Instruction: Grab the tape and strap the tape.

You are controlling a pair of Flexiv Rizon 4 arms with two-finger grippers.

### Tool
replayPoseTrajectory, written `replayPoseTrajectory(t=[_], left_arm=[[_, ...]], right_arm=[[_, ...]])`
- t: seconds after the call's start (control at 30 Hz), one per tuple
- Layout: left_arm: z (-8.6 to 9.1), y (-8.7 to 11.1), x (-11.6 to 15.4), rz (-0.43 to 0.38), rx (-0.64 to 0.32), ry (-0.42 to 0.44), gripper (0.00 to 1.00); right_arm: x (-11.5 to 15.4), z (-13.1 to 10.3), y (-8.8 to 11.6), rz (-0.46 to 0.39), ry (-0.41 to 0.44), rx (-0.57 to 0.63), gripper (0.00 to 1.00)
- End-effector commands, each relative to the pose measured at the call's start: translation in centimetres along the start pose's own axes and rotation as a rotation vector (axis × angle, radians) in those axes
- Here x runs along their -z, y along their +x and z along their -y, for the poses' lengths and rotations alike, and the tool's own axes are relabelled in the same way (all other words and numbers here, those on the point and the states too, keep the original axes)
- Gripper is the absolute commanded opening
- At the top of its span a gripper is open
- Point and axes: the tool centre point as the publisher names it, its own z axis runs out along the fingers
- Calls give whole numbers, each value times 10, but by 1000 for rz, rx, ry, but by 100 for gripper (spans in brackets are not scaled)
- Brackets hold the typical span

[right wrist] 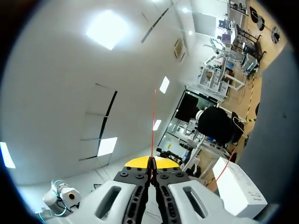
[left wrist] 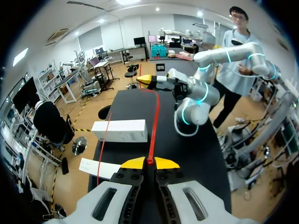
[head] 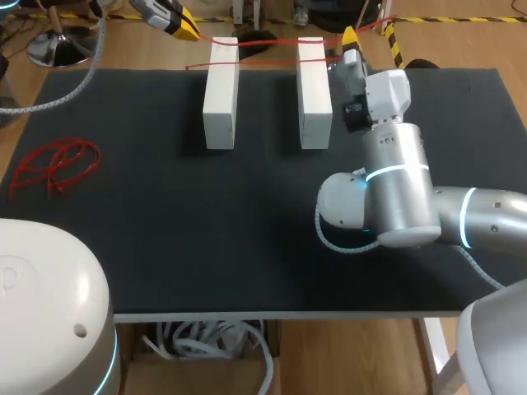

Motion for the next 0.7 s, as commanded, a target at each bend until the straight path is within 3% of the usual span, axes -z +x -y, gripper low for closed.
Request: replayPoseTrajectory(t=[0.03,0.4,0.7], left_arm=[[0,0,0,-1,0,-3,0],[0,0,0,-1,0,-3,0],[0,0,0,-1,0,-3,0]], right_arm=[[0,-8,9,27,38,0,0],[0,-16,23,85,47,11,0],[-4,-21,29,79,55,37,0]])
